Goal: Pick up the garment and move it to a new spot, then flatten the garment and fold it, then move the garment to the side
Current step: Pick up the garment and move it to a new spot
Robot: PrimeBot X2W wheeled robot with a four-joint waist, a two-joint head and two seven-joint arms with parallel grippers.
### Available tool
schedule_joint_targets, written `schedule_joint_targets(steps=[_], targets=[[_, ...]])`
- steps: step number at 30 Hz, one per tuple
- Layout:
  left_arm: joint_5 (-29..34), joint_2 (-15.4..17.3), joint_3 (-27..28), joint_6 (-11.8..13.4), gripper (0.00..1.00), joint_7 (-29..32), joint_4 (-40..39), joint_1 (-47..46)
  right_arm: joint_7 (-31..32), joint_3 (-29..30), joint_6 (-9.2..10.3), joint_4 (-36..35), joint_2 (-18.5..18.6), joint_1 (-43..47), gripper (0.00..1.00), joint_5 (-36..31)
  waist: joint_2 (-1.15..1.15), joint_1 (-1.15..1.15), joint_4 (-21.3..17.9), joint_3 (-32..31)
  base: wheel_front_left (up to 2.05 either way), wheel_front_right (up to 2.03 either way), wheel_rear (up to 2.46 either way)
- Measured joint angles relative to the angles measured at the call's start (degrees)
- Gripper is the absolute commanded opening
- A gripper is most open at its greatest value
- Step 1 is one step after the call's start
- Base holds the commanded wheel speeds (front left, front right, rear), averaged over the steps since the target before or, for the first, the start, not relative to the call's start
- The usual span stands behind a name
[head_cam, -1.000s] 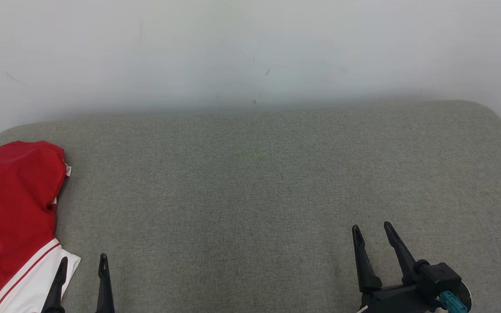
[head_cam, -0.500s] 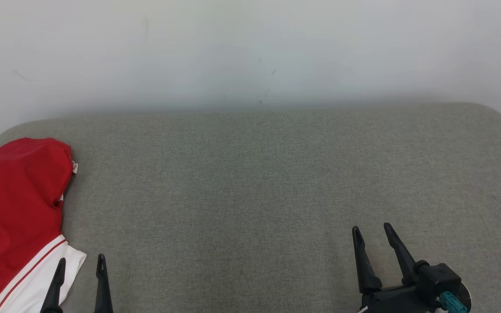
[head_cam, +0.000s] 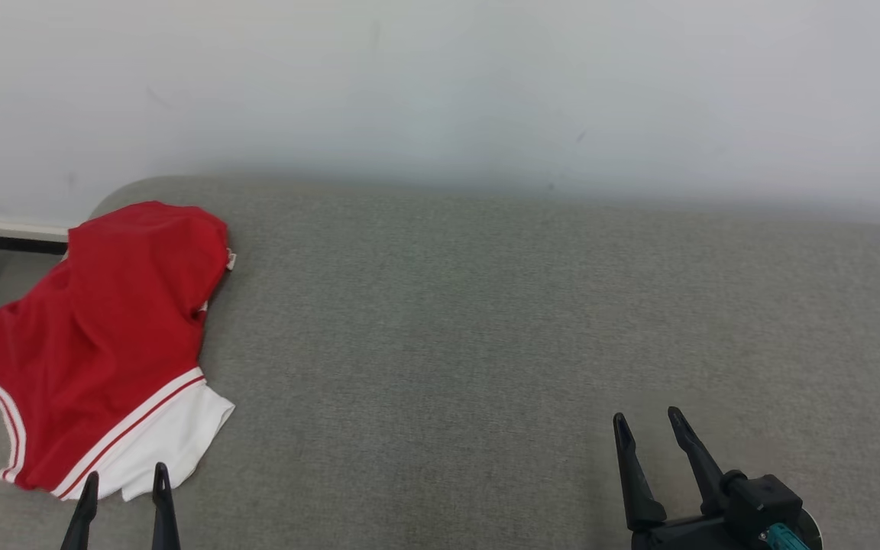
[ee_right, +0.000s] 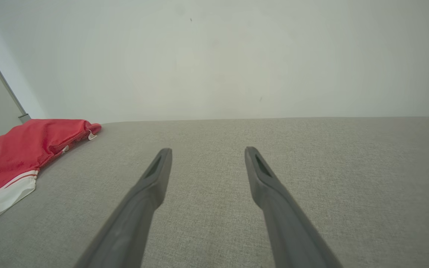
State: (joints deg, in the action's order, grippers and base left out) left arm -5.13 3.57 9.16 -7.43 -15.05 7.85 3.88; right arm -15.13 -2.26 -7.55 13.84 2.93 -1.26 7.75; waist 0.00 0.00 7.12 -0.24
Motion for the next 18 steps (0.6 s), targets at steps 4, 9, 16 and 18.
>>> schedule_joint_targets(steps=[4,9,16,18], targets=[[0.07,-0.01,1.08,-0.05,1.0,0.0,0.41,0.76,0.0,-0.02,0.0,0.21,0.0,0.23,1.0,0.2,0.0,0.0,3.27,-0.25,0.0,0.0,0.0],[0.25,-0.05,1.94,-0.05,1.0,0.0,0.8,0.82,0.0,-0.21,0.0,0.47,0.0,0.69,1.0,0.23,0.0,0.0,7.43,-0.63,0.0,0.0,0.0],[0.52,-0.23,1.89,-0.05,1.0,0.0,1.33,0.84,0.0,-0.58,0.0,0.73,0.0,0.8,1.0,0.23,0.0,0.0,13.28,-1.07,0.0,0.0,0.0],[0.54,-0.29,1.93,-0.05,1.0,0.0,1.52,0.84,0.0,-0.73,0.0,0.77,0.0,0.83,1.0,0.23,0.0,0.0,14.9,-1.15,0.0,0.0,0.0]])
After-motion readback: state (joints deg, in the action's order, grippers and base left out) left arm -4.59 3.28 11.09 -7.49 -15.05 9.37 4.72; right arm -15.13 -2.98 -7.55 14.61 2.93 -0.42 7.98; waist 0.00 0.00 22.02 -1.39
